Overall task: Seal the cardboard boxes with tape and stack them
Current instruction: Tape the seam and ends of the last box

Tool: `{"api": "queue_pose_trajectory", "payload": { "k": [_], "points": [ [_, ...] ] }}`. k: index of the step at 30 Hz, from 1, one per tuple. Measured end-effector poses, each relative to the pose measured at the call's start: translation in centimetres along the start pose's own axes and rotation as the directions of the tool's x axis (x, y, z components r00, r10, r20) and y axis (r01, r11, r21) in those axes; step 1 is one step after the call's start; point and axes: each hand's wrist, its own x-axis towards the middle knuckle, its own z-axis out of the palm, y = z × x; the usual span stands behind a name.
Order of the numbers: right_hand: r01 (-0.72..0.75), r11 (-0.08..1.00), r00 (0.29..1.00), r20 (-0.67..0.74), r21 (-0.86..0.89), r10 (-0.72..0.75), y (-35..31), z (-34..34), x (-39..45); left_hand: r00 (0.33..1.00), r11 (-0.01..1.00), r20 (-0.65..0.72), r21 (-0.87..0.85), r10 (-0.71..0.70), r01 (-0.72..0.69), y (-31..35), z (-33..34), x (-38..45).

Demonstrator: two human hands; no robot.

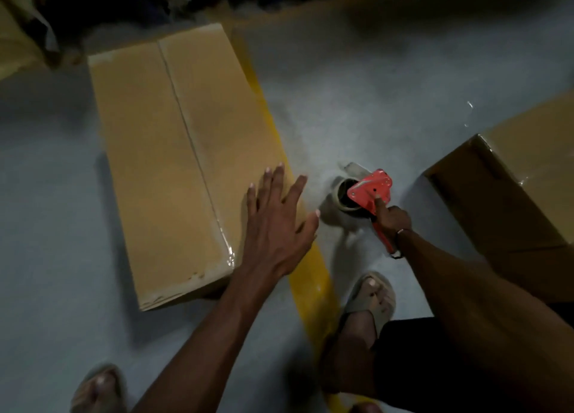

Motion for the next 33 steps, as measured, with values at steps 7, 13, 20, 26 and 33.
{"api": "queue_pose_trajectory", "payload": {
  "k": [7,13,20,26,33],
  "points": [
    [-0.05,0.997,0.999,0.005,0.051,0.05,0.2,3.1,-0.4,0.999,0.996,0.009,0.077,0.04,-0.041,-0.1,2.1,-0.5],
    [-0.106,0.983,0.993,-0.036,0.149,0.112,-3.3,-0.8,-5.0,0.995,0.998,0.082,0.023,0.048,-0.05,0.3,1.4,-0.2],
    [0.092,0.967,0.965,-0.259,0.238,-0.028,-7.4,-8.2,-13.2,0.962,1.0,0.273,-0.027,-0.009,0.017,0.8,-5.3,0.9],
    [0.408,0.885,0.896,-0.283,0.224,-0.341,-10.7,-15.2,-23.7,0.986,0.955,0.072,-0.249,-0.148,0.162,1.1,-15.5,-4.9],
    [0.736,0.669,0.677,-0.098,0.104,-0.729,-9.1,-19.6,-38.0,0.892,0.489,0.201,-0.777,-0.405,0.397,3.0,-24.5,-16.4]
  ]
}}
